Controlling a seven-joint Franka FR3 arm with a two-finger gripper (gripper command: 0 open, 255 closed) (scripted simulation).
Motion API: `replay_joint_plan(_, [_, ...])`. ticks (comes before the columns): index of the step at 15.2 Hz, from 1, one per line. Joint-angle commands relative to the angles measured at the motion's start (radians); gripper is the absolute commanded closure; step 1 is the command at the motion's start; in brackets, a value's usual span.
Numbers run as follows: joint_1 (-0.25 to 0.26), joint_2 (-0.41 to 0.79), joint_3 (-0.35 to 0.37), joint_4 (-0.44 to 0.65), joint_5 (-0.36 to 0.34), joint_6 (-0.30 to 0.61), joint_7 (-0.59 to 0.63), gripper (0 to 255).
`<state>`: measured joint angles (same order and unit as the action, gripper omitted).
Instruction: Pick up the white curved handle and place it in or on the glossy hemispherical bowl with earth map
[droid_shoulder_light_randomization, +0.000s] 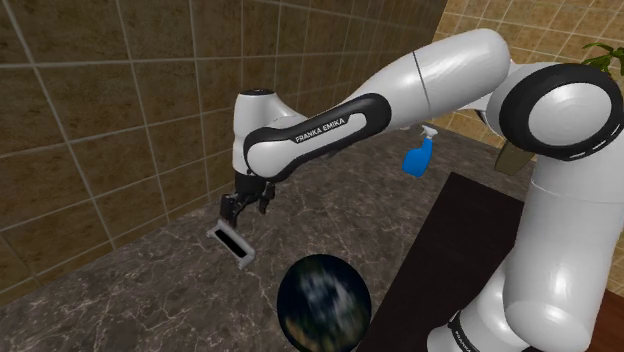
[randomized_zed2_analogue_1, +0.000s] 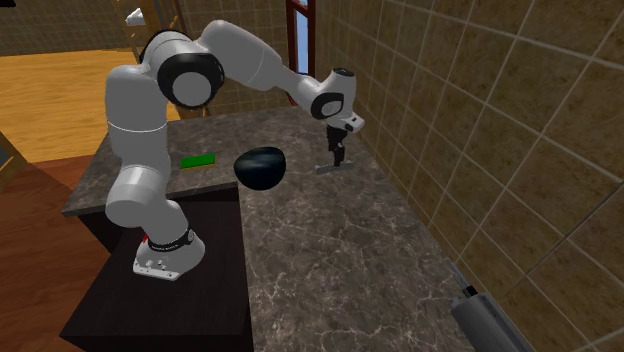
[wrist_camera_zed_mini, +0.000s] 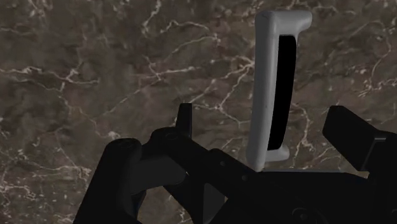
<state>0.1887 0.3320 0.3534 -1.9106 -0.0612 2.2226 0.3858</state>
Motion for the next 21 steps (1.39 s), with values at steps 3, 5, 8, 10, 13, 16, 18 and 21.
replay_joint_plan(3, [0.05,0.147,-0.003,0.128,-0.036,0.0,0.036,0])
replay_joint_plan(5, [0.055,0.161,-0.005,0.13,-0.04,0.01,0.039,0])
replay_joint_plan(8, [0.06,0.184,-0.01,0.122,-0.048,0.041,0.044,0])
replay_joint_plan(10, [0.064,0.2,-0.014,0.117,-0.054,0.061,0.048,0])
replay_joint_plan(13, [0.067,0.213,-0.017,0.114,-0.059,0.077,0.051,0])
replay_joint_plan(16, [0.067,0.213,-0.017,0.114,-0.059,0.077,0.051,0])
replay_joint_plan(18, [0.067,0.213,-0.017,0.114,-0.059,0.077,0.051,0])
replay_joint_plan(21, [0.067,0.213,-0.017,0.114,-0.059,0.077,0.051,255])
